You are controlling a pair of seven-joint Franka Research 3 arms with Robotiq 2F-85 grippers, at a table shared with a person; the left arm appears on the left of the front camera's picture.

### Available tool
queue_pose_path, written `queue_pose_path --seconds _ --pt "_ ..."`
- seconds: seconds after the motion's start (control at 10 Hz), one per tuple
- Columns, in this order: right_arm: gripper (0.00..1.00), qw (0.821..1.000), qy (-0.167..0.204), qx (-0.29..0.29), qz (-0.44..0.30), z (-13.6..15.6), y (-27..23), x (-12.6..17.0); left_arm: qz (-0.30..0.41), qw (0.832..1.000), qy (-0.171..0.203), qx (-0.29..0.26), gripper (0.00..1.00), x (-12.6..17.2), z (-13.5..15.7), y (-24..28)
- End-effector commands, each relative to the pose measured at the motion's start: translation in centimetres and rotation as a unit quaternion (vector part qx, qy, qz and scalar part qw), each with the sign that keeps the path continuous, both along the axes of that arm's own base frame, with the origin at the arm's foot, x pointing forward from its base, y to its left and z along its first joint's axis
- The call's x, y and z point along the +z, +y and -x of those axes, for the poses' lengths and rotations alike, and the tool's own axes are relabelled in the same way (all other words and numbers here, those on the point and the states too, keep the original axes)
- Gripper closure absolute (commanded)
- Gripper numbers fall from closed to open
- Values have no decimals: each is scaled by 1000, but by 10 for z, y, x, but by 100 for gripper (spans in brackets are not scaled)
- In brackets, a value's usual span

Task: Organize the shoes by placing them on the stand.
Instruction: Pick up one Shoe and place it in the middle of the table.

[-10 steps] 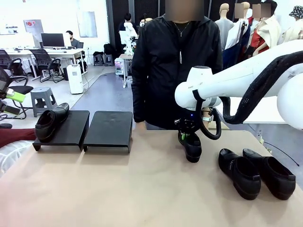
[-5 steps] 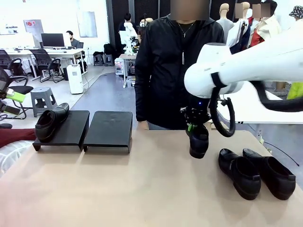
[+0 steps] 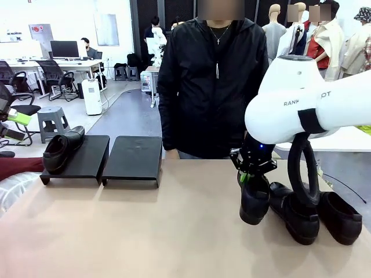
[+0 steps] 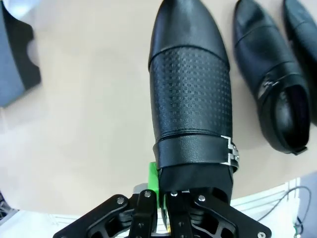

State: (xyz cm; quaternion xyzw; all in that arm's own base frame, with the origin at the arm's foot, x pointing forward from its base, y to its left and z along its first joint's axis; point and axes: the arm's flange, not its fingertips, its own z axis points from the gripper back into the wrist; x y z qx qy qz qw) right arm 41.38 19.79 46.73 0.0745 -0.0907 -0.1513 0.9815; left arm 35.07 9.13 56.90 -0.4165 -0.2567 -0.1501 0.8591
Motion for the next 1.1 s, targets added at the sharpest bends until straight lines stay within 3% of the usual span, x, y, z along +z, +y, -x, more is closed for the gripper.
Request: queue_pose_path --seconds 0.0,0.2,0.3,0.5,0.8,1.0 --pt "100 1000 7 2 7 -16 3 3 0 1000 -5 -5 0 0 1 2" --pt "100 1000 3 -2 3 -3 0 -3 0 1000 -5 -5 0 0 1 2" --pt "100 999 -22 29 36 -4 35 -15 0 1000 -5 -5 0 0 1 2" --pt "100 983 -99 149 51 14 140 -24 0 1000 -5 -5 0 0 1 2" --pt "100 971 -80 214 74 23 252 -62 0 1000 -5 -5 0 0 1 2" --pt "100 981 -61 178 41 26 291 -72 0 1000 -5 -5 0 0 1 2"
